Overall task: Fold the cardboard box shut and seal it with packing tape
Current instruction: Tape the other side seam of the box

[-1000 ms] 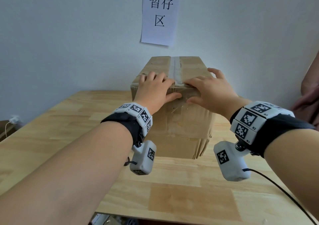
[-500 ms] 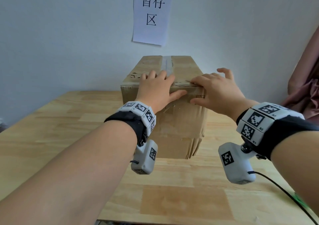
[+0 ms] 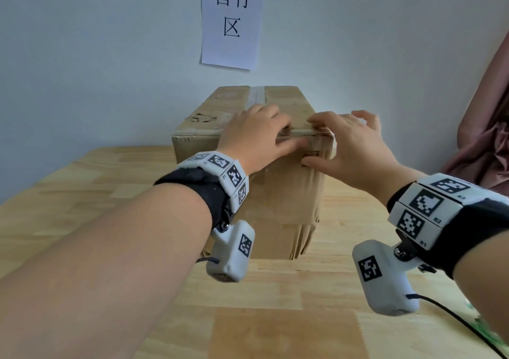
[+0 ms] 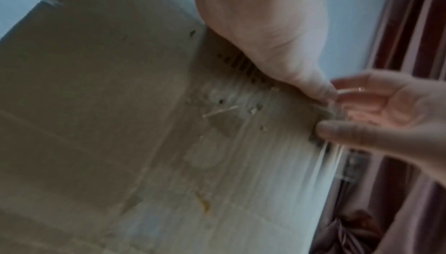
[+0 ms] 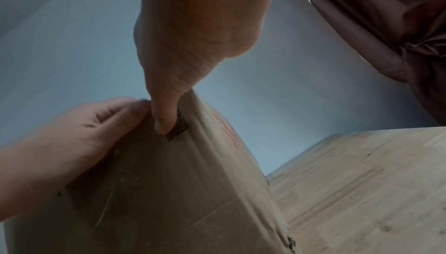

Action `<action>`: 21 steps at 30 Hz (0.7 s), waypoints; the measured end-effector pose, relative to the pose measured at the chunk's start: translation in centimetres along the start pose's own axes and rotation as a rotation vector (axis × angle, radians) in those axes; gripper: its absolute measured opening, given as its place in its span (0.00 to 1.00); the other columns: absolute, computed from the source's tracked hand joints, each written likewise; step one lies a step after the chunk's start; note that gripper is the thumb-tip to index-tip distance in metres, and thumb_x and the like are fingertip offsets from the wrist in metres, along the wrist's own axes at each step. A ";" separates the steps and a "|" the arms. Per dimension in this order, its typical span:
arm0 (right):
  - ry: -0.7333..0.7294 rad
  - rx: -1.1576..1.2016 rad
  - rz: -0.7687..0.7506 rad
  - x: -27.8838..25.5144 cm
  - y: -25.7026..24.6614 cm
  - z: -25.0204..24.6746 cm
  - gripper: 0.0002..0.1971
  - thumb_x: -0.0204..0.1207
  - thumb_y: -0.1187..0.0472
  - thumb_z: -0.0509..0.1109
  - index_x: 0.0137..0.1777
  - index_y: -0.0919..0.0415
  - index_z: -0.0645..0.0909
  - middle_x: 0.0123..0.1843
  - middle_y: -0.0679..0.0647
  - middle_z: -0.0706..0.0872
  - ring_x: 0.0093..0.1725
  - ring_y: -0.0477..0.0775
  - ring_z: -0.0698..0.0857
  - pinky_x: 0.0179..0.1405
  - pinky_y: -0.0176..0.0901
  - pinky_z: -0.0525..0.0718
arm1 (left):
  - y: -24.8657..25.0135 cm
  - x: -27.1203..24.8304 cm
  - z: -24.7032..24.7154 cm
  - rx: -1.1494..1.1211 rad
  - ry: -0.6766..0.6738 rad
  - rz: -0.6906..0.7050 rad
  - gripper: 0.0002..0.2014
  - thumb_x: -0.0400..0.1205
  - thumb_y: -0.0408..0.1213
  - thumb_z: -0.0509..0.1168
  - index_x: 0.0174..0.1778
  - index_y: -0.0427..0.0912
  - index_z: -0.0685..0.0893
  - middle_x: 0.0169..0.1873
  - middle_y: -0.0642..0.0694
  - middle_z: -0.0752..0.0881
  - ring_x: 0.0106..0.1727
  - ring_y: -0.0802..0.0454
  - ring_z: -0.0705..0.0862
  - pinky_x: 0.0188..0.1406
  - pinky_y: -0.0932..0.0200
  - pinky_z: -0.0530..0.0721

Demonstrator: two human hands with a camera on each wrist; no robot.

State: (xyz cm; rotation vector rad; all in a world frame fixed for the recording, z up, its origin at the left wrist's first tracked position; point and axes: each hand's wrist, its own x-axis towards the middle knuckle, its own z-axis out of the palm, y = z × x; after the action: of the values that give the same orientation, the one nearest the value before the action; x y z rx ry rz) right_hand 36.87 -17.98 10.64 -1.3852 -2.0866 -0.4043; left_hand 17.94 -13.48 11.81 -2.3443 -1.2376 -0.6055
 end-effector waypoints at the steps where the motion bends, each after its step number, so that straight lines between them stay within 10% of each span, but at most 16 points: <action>1: 0.021 0.010 0.012 -0.2 0.2 0.0 0.31 0.69 0.44 0.75 0.70 0.55 0.74 0.64 0.51 0.83 0.67 0.56 0.78 0.74 0.53 0.55 | 0.1 -0.1 0.3 0.044 0.001 0.002 0.26 0.78 0.67 0.54 0.57 0.50 0.79 0.53 0.51 0.79 0.58 0.50 0.77 0.51 0.55 0.72; 14: -0.037 0.166 0.309 -2.9 0.6 -0.9 0.27 0.74 0.49 0.74 0.70 0.59 0.76 0.59 0.52 0.85 0.59 0.51 0.83 0.64 0.48 0.79 | 2.0 -0.3 -0.9 0.027 -0.080 -0.107 0.26 0.79 0.69 0.44 0.46 0.49 0.72 0.52 0.47 0.79 0.56 0.44 0.77 0.55 0.47 0.75; 21: -0.034 0.175 0.395 -2.8 -0.4 -1.3 0.10 0.75 0.55 0.71 0.51 0.59 0.87 0.48 0.50 0.90 0.52 0.52 0.86 0.55 0.49 0.83 | 3.3 1.2 -1.0 -0.060 -0.193 -0.084 0.31 0.81 0.66 0.48 0.69 0.48 0.76 0.65 0.47 0.78 0.67 0.45 0.74 0.64 0.47 0.71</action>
State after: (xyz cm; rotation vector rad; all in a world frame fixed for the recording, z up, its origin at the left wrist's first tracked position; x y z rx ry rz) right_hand 37.69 -20.91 9.86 -1.6552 -1.7663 -0.0349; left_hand 21.20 -14.93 12.77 -2.4584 -1.4268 -0.4571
